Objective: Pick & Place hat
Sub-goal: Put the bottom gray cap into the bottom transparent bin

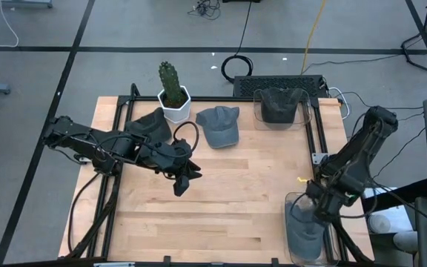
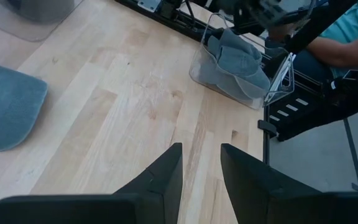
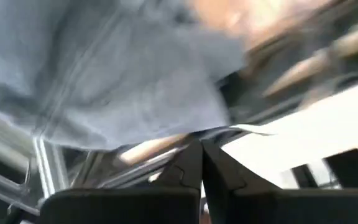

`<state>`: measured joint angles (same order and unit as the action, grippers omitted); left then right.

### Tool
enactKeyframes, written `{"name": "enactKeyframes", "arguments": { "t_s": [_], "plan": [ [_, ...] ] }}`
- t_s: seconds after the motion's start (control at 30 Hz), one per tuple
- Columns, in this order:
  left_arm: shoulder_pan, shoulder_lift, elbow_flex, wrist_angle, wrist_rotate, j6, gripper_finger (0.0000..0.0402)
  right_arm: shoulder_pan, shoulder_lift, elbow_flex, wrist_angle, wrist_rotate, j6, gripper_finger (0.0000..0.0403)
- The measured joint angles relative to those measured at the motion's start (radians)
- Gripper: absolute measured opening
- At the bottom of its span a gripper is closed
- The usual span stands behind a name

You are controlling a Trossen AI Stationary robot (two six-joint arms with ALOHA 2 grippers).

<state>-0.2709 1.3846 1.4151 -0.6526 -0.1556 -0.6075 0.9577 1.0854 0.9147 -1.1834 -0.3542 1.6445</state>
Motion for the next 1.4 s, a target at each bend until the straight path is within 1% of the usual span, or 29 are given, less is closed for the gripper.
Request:
{"name": "enactKeyframes", "arguments": {
  "t_s": [0.03,0.1,0.2,0.27,0.33,0.5,0.8,0.93,1.07,1.17,1.23,1.4],
  "plan": [
    [0.000,0.000,0.000,0.000,0.000,0.000,0.0118,0.000,-0.003,0.027,-0.034,0.031,0.020,0.0000],
    [0.000,0.000,0.000,0.000,0.000,0.001,0.0118,-0.001,-0.004,0.073,-0.048,0.134,0.070,0.0000],
    [0.000,0.000,0.000,0.004,-0.001,0.001,0.0118,-0.002,-0.003,0.100,0.070,0.304,0.141,0.0000],
    [0.000,0.000,0.000,0.009,-0.002,0.001,0.0118,-0.012,0.006,0.095,0.163,0.335,0.147,0.0000],
    [0.000,0.000,0.000,0.015,-0.012,0.004,0.0118,-0.026,0.033,0.083,0.227,0.307,0.134,0.0000],
    [0.002,0.000,0.000,0.018,-0.028,0.020,0.0118,-0.041,0.125,0.065,0.307,0.199,0.051,0.0000],
    [0.002,0.000,0.000,0.020,-0.028,0.018,0.0118,-0.060,0.263,0.056,0.322,0.200,-0.045,0.0000],
    [0.002,0.000,0.000,0.020,-0.028,0.008,0.0118,-0.071,0.300,0.029,0.409,0.196,-0.066,0.0000],
    [-0.001,0.000,0.000,0.020,-0.028,-0.001,0.0118,-0.074,0.307,0.028,0.425,0.196,-0.103,0.0000],
    [-0.005,0.000,0.000,0.020,-0.027,-0.004,0.0118,-0.074,0.288,0.028,0.409,0.190,-0.123,0.0000],
    [-0.006,0.000,0.000,0.020,-0.028,-0.004,0.0118,-0.074,0.264,0.028,0.382,0.169,-0.124,0.0000],
    [-0.006,0.000,0.000,0.020,-0.027,-0.006,0.0118,-0.074,0.173,0.028,0.308,0.169,-0.093,0.0000]
  ]
}}
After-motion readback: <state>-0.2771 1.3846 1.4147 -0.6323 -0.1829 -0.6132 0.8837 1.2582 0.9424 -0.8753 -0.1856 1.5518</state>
